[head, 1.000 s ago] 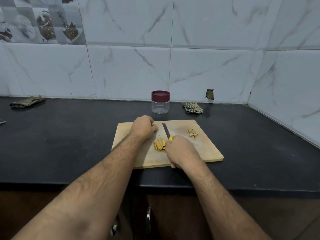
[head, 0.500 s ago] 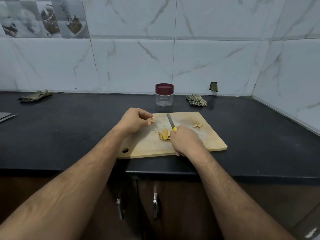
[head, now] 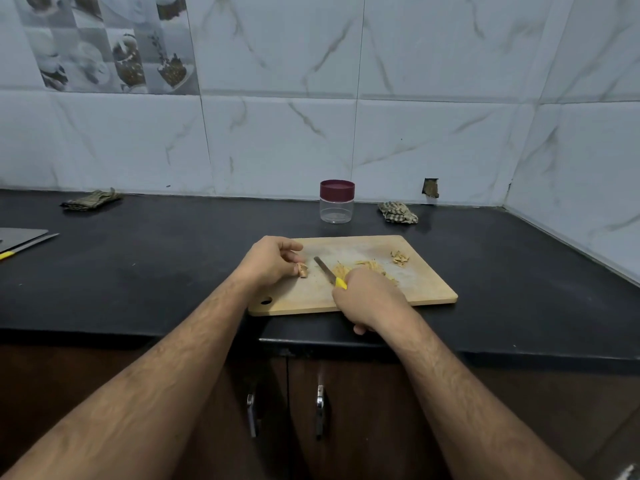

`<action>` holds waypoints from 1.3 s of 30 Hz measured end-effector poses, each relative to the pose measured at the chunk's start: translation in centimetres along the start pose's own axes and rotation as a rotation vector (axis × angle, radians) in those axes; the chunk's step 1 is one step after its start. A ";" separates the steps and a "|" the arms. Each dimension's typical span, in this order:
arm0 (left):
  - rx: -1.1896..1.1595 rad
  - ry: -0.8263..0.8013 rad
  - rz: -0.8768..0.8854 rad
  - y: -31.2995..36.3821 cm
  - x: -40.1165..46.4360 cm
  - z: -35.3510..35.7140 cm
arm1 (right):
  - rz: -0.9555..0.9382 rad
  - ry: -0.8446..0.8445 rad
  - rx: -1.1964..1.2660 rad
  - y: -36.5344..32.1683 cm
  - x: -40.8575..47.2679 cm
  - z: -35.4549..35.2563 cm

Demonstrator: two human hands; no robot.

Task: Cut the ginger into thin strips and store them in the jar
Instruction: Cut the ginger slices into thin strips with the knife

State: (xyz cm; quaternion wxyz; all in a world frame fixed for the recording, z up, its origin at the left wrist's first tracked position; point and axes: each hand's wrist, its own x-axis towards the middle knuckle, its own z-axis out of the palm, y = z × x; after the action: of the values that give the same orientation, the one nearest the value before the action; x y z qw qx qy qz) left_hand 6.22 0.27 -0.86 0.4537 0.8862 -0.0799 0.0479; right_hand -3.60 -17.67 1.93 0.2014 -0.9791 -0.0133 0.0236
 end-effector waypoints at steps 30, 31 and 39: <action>0.121 0.130 0.043 -0.3 -1.3 1.2 | 0.058 -0.007 -0.125 -2.3 0.0 0.1; 0.116 0.136 0.054 -0.3 -1.4 1.3 | 0.062 -0.005 -0.136 -2.6 0.0 0.1; 0.130 0.136 0.094 0.1 -2.1 1.5 | 0.048 0.024 -0.191 -3.2 -0.5 0.5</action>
State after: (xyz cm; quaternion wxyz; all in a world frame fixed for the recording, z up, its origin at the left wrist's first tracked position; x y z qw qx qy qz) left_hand 4.18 -0.79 -1.98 0.3970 0.9038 -0.0869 0.1342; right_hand -4.15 -14.59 2.79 0.1065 -0.9941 0.0102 0.0150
